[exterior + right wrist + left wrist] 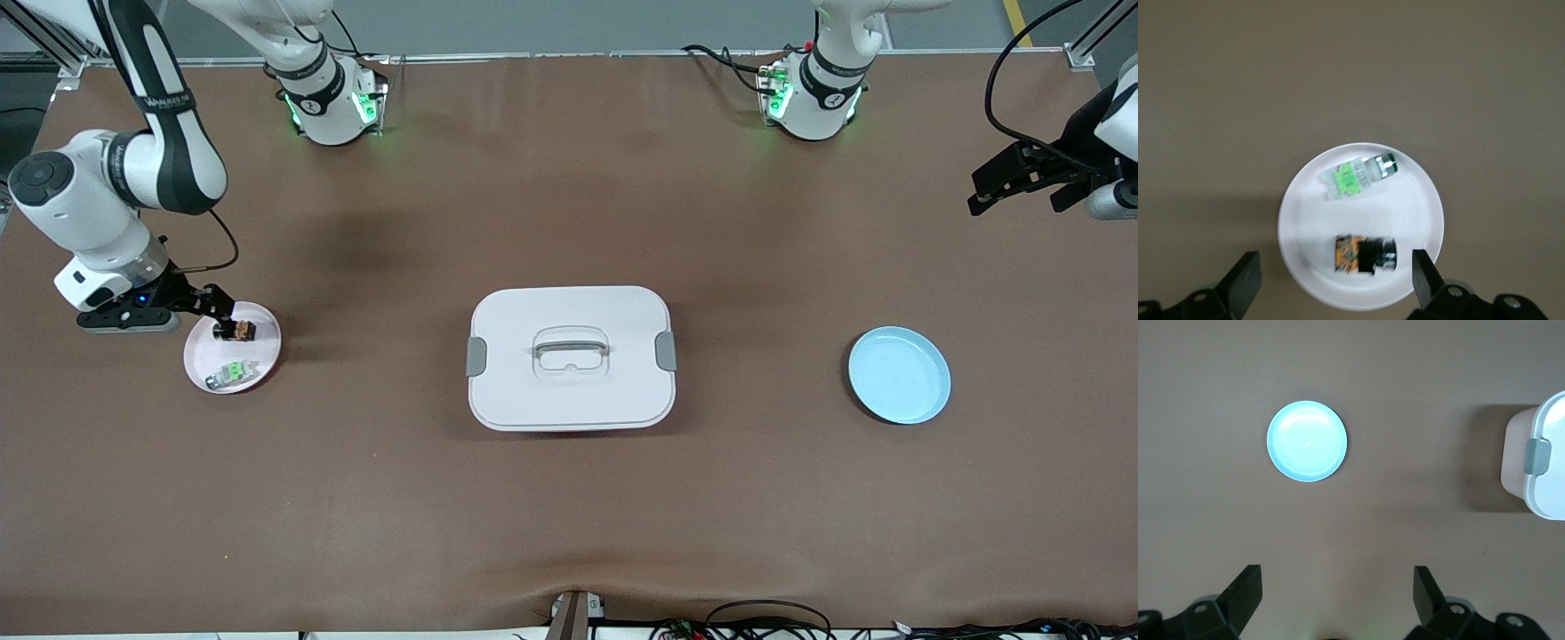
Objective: Transfer orange switch to right arm and place
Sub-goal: 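Open the right gripper and lift it away from the plate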
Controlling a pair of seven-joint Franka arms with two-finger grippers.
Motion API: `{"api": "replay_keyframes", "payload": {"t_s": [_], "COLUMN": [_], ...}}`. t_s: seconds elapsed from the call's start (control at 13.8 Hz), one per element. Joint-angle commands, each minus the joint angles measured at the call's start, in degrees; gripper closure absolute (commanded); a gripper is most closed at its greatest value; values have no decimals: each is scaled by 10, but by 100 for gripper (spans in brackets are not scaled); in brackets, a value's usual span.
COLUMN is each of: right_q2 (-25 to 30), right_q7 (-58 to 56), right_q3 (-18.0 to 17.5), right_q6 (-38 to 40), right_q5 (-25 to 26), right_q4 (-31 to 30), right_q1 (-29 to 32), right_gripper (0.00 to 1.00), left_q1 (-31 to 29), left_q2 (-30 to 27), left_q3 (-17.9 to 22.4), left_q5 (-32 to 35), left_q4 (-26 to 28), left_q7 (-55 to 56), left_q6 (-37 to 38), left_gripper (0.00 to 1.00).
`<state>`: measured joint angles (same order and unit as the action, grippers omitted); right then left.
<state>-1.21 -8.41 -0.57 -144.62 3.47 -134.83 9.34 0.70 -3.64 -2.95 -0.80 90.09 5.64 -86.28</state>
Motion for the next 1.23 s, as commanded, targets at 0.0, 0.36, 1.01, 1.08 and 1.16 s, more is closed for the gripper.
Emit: {"api": "replay_keyframes", "payload": {"t_s": [0.0, 0.36, 1.01, 1.08, 1.16], "right_q2": [63, 90, 137, 137, 136], "right_q7": [19, 16, 18, 18, 18], "right_q3": [1, 2, 1, 1, 2], "right_q6": [171, 361, 412, 413, 414], "right_q5": [-51, -51, -46, -46, -46], "right_q4": [64, 179, 241, 244, 245], "right_q1": [-25, -40, -43, -43, -43], "right_gripper": [0, 0, 0, 0, 0], "left_q1": [3, 3, 6, 6, 6], "left_q2": [-15, -14, -14, -14, -13], "left_q3": [2, 1, 1, 1, 1], "left_q5": [4, 4, 4, 4, 4], "left_q4": [7, 7, 7, 7, 7], "left_q7": [-5, -5, -5, -5, -5], "left_q6": [10, 11, 12, 11, 11], "left_gripper": [0, 0, 0, 0, 0]}}
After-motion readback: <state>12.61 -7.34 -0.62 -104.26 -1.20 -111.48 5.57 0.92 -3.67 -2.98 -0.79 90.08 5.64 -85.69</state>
